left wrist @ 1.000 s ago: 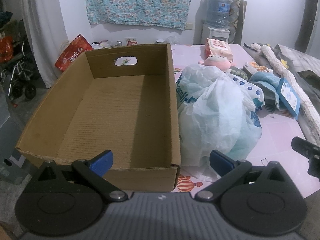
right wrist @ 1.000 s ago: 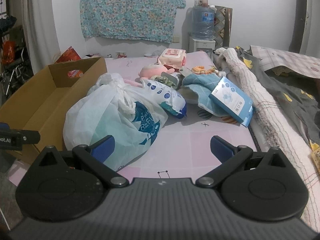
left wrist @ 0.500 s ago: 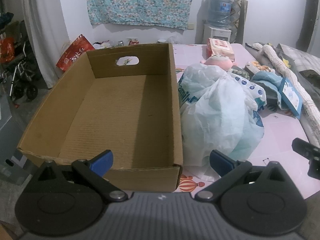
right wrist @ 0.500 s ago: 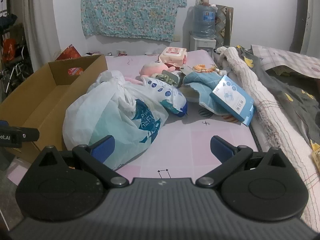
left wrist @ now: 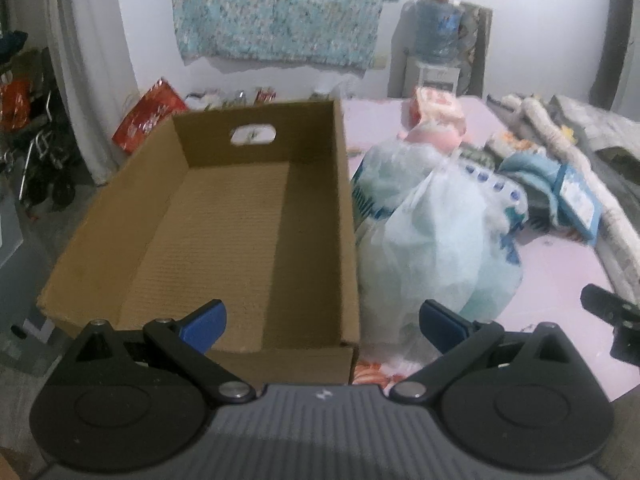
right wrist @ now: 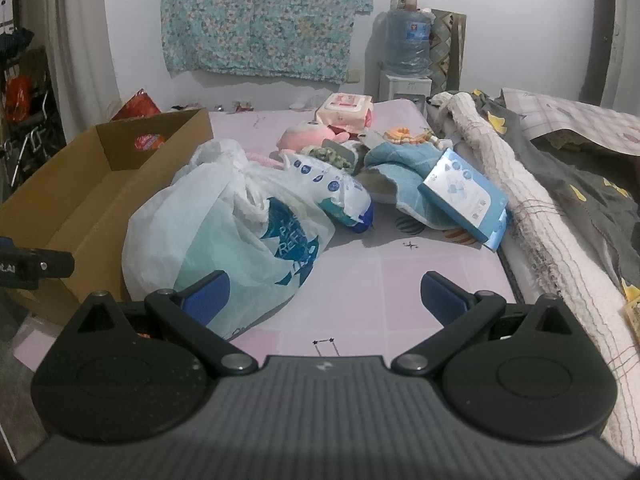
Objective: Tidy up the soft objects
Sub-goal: 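Reach the right tool to the blue-and-white diaper pack and close on it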
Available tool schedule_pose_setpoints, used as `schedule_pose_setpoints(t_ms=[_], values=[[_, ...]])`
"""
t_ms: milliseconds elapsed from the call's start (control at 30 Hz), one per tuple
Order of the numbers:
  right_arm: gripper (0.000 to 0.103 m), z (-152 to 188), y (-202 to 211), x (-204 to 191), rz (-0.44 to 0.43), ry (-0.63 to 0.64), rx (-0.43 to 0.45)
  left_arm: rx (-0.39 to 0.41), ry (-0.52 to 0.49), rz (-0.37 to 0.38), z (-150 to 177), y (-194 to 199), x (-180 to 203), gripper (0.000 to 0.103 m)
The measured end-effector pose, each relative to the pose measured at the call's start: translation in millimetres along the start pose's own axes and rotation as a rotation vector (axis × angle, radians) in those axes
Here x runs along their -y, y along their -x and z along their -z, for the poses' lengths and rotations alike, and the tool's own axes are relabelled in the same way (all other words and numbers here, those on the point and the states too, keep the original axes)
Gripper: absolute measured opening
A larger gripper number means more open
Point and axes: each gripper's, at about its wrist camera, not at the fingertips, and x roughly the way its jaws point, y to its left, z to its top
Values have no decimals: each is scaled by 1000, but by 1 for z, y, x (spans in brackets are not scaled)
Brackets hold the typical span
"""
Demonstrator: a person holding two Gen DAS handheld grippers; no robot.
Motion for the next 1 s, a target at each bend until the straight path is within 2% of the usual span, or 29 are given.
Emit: schedule_pose_setpoints(t_ms=[300, 500, 600, 700, 800, 867, 900, 967, 1000], values=[[102, 6, 8, 57, 36, -78, 77, 121, -83, 112, -35, 13, 43, 103], [102, -2, 3, 99, -18, -131, 142, 172, -121, 219, -64, 5, 77, 103], [102, -10, -8, 112, -88, -171, 168, 165, -147, 217, -78, -6, 93, 99], [102, -16, -28, 117, -150, -190, 179, 138, -158, 223, -94, -21, 105, 88], [101, -24, -57, 107, -194, -147, 172, 111, -145, 228, -108, -39, 112, 71], [90, -29, -78, 96, -218, -91, 161, 86, -139, 218, -113, -51, 116, 55], [87, -32, -89, 91, -227, -57, 155, 71, -138, 209, -114, -59, 119, 51], [68, -36, -110, 79, -226, 13, 139, 32, -139, 196, -116, -73, 124, 32], [63, -38, -120, 74, -223, 40, 127, 5, -137, 196, -115, -79, 125, 28]])
